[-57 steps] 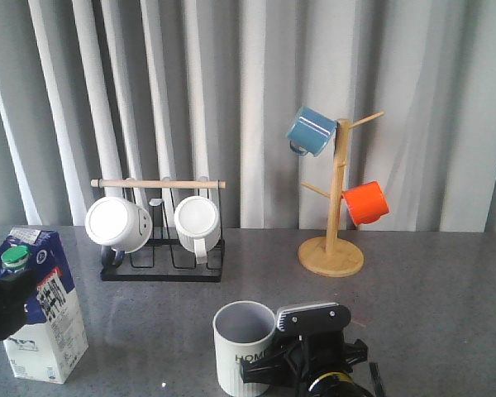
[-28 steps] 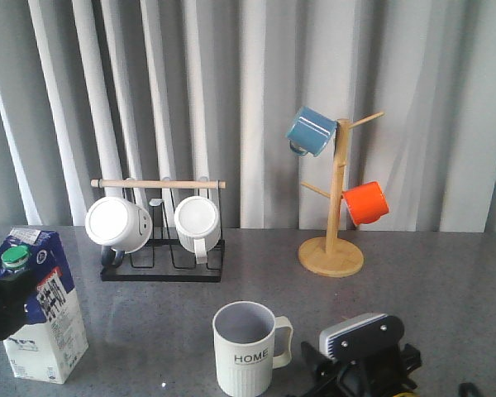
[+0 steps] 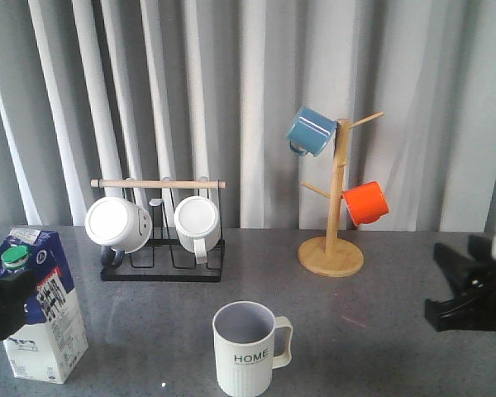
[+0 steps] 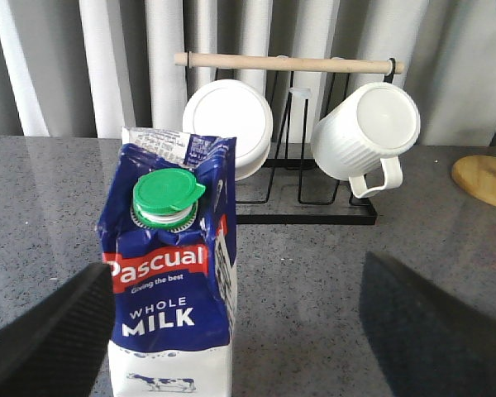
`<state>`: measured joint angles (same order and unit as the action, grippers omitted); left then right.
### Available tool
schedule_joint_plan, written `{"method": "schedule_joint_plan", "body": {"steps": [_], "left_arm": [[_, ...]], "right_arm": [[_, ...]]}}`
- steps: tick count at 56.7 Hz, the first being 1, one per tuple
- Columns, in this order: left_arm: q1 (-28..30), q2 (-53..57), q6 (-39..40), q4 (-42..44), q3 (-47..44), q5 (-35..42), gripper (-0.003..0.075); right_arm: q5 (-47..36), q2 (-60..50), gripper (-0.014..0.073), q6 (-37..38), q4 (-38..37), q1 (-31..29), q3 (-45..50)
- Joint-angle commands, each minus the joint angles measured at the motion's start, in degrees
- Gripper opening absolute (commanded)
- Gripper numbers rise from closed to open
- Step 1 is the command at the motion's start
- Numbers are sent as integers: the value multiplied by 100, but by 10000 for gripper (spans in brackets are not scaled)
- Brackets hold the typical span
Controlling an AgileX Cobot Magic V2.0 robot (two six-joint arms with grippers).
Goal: Place milk next to cup
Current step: 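Open the right gripper and lift it away from the mug, then grasp the Pascual milk carton with the left gripper and lift it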
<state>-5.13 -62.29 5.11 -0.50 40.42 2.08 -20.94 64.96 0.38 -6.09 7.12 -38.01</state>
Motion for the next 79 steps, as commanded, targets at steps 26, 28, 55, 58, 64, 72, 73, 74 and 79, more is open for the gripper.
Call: {"method": "schedule_joint_plan", "body": {"steps": [26,28,55,58,64,72,73,74,79], "left_arm": [[-31,82,52,-44,200,441,587],[-31,82,52,-44,200,441,587],[-31,82,52,-44,200,447,587],[-31,82,52,-44,200,466,587],[-31,82,44,-44,200,448,587],[-31,82,44,-44,200,494,587],[-31,82,44,-44,200,526,587],[-31,82,44,-44,200,559,587],[2,82,-74,-38,200,769,587]], "right_arm": [[815,-1496,-8,317,-163,-160,-262],[848,-1496,-8,317,-163,-160,-262],[862,-1496,-8,317,-163,-160,-262],[862,-1496,-8,317,-163,-160,-262],[862,-1496,-8,317,-163,-160,-262],[874,-1496,-8,317,-163,-160,-262],[874,-1496,-8,317,-163,-160,-262],[874,-1496,-8,317,-163,-160,-262],[862,-1496,-8,317,-163,-160,-262]]}}
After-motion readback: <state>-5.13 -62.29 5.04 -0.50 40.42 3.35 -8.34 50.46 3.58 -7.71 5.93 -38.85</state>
